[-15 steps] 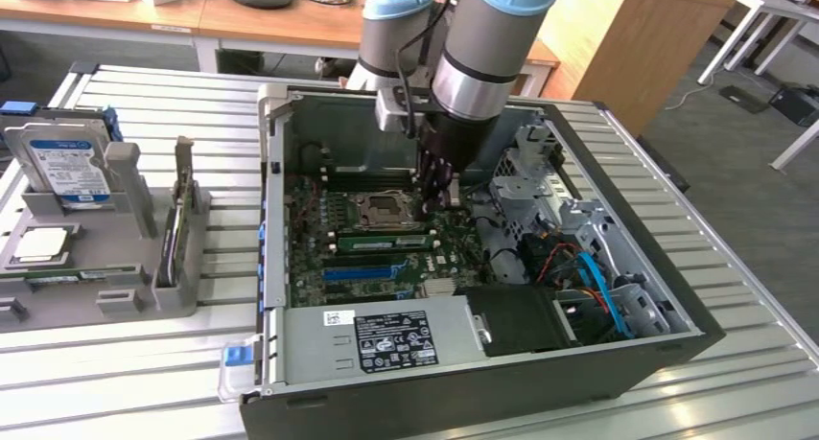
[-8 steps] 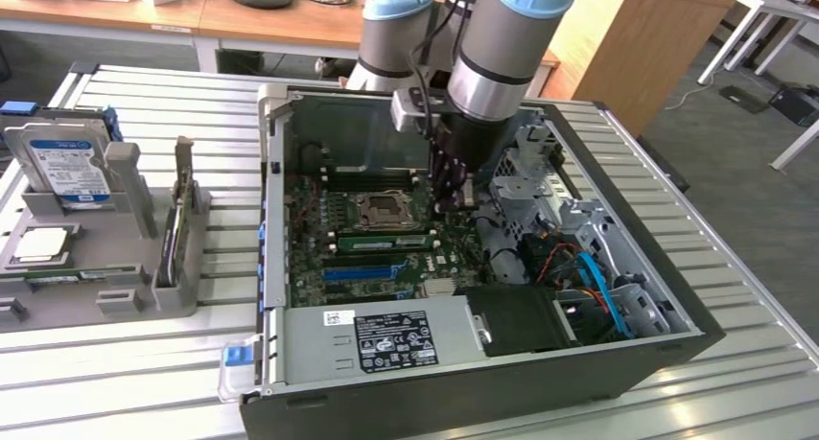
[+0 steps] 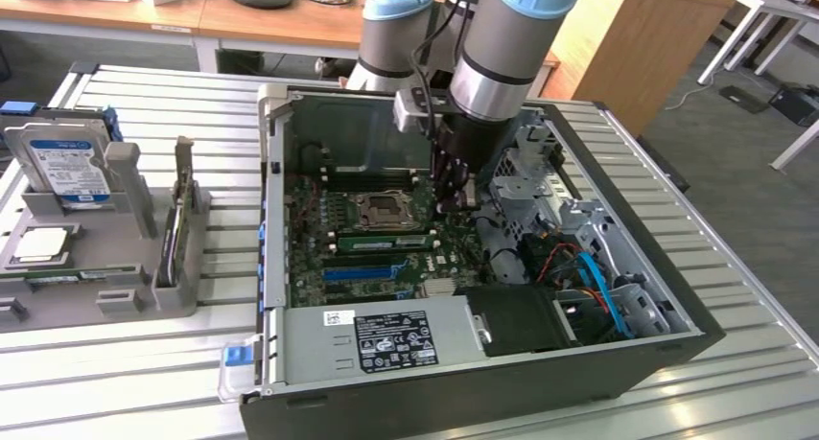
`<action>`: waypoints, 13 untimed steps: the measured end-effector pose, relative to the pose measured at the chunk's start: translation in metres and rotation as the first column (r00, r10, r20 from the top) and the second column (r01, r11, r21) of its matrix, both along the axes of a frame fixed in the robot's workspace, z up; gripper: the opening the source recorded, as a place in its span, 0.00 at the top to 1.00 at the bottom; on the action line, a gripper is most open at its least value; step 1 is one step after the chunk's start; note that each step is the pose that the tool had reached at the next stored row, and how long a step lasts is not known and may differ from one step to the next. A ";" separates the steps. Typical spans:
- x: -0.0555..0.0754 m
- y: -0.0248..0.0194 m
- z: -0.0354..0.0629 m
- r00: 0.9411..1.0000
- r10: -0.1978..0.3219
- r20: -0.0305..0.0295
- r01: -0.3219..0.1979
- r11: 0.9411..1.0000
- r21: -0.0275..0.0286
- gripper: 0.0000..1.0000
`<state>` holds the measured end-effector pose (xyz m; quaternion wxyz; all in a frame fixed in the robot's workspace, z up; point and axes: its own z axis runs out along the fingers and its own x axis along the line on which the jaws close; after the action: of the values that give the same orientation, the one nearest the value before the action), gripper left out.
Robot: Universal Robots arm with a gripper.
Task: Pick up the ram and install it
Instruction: 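Press down the ram until it locks into place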
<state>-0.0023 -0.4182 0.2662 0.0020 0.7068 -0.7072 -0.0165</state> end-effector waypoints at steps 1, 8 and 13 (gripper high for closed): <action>0.000 0.0000 -0.0012 1.000 0.000 0.000 0.000 1.000 0.000 0.89; 0.000 -0.0001 -0.0094 1.000 0.000 0.000 0.000 1.000 0.000 0.89; 0.002 -0.0001 -0.0094 1.000 0.000 0.000 0.000 1.000 0.000 0.89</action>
<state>-0.0003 -0.4183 0.2568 0.0019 0.7068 -0.7072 -0.0164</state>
